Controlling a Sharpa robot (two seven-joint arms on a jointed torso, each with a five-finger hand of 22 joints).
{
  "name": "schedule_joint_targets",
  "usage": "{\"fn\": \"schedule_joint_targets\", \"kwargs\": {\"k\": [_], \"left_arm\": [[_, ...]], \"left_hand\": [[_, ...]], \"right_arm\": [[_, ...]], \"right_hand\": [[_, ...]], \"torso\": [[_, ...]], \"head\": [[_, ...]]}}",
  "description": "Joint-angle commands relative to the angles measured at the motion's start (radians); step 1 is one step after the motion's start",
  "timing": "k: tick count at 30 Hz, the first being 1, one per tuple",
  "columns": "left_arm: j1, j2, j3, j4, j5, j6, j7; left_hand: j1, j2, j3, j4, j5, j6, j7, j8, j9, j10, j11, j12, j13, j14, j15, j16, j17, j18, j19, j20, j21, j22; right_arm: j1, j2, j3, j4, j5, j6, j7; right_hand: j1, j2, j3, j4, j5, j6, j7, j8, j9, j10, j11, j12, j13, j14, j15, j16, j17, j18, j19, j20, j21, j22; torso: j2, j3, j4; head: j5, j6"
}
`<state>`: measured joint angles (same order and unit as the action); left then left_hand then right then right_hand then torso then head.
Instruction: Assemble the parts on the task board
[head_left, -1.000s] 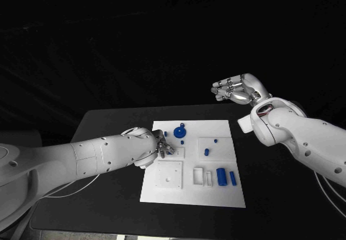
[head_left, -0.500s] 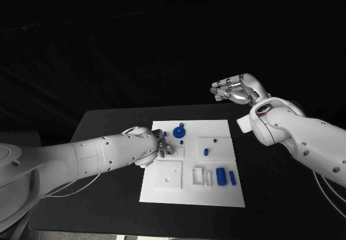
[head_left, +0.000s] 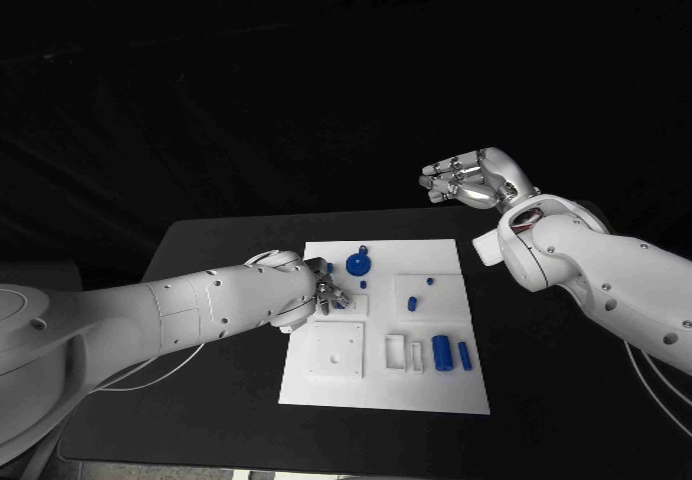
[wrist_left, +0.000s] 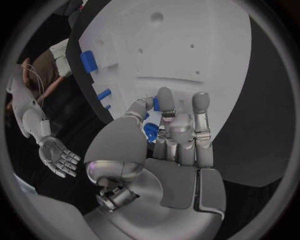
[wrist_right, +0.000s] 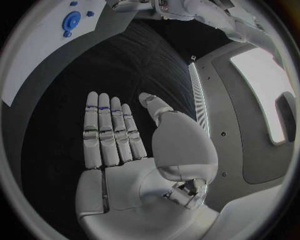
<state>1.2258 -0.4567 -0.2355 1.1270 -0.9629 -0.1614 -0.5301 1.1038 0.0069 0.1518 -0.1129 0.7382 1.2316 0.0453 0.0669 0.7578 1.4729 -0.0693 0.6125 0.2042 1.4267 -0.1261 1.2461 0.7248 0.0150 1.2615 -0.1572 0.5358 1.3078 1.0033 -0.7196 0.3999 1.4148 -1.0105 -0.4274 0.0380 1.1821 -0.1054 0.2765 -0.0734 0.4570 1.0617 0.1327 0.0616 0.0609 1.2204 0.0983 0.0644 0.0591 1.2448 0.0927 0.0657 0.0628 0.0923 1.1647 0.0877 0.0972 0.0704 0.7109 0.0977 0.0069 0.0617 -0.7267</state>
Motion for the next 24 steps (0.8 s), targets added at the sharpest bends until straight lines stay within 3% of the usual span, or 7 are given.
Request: {"fn": "schedule_joint_targets", "kwargs": {"k": [1,8,24], "left_arm": [[-0.007,0.007,-0.004,-0.005,0.003,0.050,-0.013],[-0.006,0.015,-0.004,-0.016,0.008,0.060,-0.014],[-0.005,0.031,-0.004,-0.036,0.025,0.107,-0.015]], "left_hand": [[0.002,0.012,0.131,-0.135,0.004,0.067,-0.062,-0.001,-0.001,0.043,-0.017,-0.001,0.001,0.001,-0.013,0.001,0.000,0.016,-0.004,0.004,0.003,0.018],[-0.002,0.016,0.131,-0.136,0.004,0.068,-0.062,-0.001,-0.001,0.043,-0.017,0.000,0.002,0.001,-0.012,0.001,-0.001,0.016,-0.004,0.004,0.003,0.018],[-0.026,0.029,0.123,-0.124,-0.021,0.086,-0.071,0.000,0.038,0.043,-0.016,0.018,0.013,0.003,-0.011,0.013,0.006,0.011,-0.003,0.006,-0.002,0.017]], "right_arm": [[0.000,0.001,0.000,0.000,-0.007,0.017,0.003],[-0.001,0.003,0.000,-0.003,-0.007,0.020,0.001],[-0.003,0.002,0.000,-0.003,-0.009,0.026,-0.001]], "right_hand": [[-0.007,0.003,0.002,-0.006,-0.005,0.007,-0.001,0.000,0.001,-0.010,0.000,-0.006,-0.001,-0.008,0.000,-0.004,-0.001,0.018,-0.008,0.001,0.005,-0.001],[-0.007,0.004,0.004,-0.008,-0.005,0.007,0.000,0.000,0.001,-0.011,0.000,-0.007,-0.001,-0.009,0.000,-0.004,-0.001,0.018,-0.008,0.001,0.005,-0.001],[-0.008,0.003,0.010,-0.010,0.000,0.007,0.000,0.000,0.001,-0.012,0.001,-0.007,-0.001,-0.010,0.001,-0.004,-0.001,0.019,-0.009,0.001,0.005,-0.001]], "torso": [[0.000,0.0009,-0.0005],[-0.001,0.0022,-0.0005],[0.000,0.0000,0.0009]], "head": [[-0.001,0.000],[-0.001,-0.001],[-0.003,0.000]]}}
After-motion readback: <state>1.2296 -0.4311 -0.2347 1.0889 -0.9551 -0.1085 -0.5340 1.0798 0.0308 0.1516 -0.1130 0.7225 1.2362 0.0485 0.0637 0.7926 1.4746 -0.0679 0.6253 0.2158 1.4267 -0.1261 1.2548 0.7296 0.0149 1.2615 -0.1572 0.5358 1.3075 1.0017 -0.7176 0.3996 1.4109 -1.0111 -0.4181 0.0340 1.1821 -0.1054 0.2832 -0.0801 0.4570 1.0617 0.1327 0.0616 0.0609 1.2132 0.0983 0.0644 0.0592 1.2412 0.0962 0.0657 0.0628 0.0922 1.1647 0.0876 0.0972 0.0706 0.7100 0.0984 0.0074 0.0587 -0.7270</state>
